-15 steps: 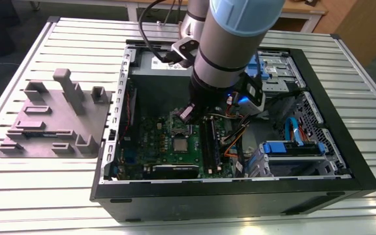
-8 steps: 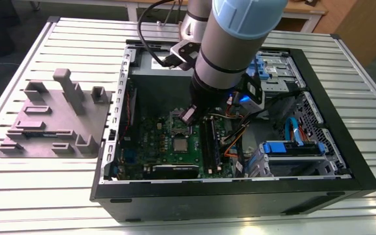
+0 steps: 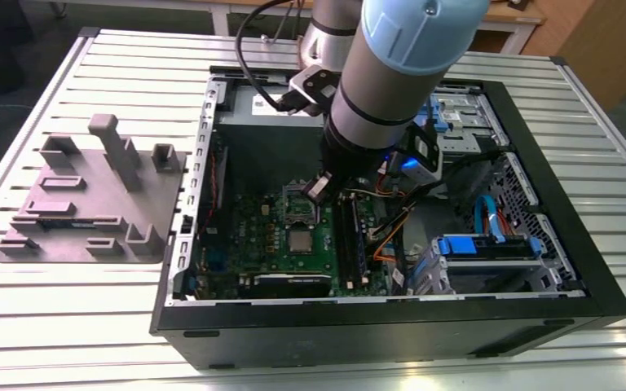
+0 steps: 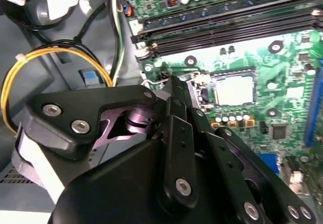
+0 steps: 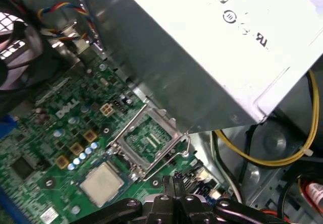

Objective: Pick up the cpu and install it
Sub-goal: 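Close the cpu cover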

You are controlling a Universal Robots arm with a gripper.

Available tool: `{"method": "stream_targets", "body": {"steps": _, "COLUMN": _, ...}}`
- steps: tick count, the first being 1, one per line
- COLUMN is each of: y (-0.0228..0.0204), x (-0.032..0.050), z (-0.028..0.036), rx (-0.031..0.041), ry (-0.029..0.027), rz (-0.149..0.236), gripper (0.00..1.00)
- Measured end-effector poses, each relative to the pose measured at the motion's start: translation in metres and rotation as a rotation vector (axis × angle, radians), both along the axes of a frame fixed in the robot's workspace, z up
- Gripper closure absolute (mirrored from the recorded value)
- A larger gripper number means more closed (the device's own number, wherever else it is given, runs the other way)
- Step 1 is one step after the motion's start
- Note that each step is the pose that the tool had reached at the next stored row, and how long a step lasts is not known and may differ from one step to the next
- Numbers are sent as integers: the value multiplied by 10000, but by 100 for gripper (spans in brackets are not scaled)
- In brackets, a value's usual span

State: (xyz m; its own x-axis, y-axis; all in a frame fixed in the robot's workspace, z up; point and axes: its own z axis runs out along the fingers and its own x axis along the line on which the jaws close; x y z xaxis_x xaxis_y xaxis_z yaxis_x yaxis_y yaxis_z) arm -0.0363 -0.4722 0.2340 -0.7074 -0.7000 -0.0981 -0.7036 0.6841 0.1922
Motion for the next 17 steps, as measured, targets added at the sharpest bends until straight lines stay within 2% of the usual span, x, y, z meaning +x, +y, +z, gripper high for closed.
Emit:
{"method": "stream_targets", "body": {"steps": 2, "y": 3, "x": 1, "z": -7, "rx": 47, "ry": 0, "rz": 3, "gripper": 90}}
{"method": "stream_targets", "body": {"steps": 17, "y": 3, "x": 2, "z": -10, "rx": 53, "ry": 2, "rz": 34, "gripper": 90}}
